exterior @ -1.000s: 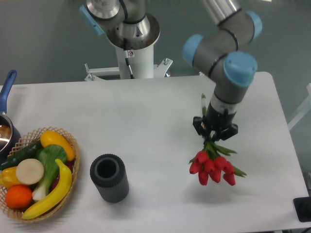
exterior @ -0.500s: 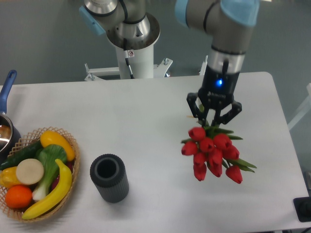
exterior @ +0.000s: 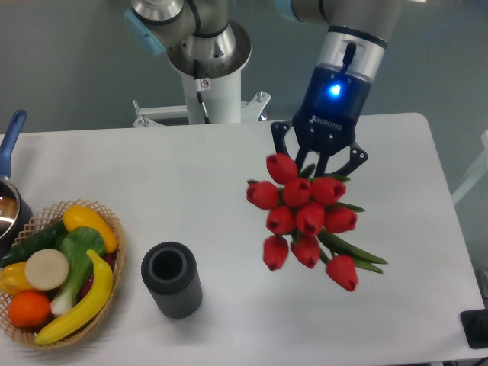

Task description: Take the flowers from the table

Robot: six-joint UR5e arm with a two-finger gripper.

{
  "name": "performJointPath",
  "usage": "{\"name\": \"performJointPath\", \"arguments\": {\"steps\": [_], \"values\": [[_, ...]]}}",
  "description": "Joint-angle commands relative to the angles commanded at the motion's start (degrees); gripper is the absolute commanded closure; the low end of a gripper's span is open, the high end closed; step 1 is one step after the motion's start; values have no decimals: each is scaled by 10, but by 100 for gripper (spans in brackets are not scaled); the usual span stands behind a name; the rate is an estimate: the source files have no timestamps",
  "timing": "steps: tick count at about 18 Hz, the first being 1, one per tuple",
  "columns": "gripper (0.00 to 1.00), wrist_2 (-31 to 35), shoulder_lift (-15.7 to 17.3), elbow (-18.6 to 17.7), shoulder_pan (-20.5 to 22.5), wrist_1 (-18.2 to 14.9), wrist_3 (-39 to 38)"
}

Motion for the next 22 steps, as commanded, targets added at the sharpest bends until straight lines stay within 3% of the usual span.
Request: {"name": "performJointPath", "arguments": {"steps": [22], "values": [[81,-25,0,5,4,0,-2]]}}
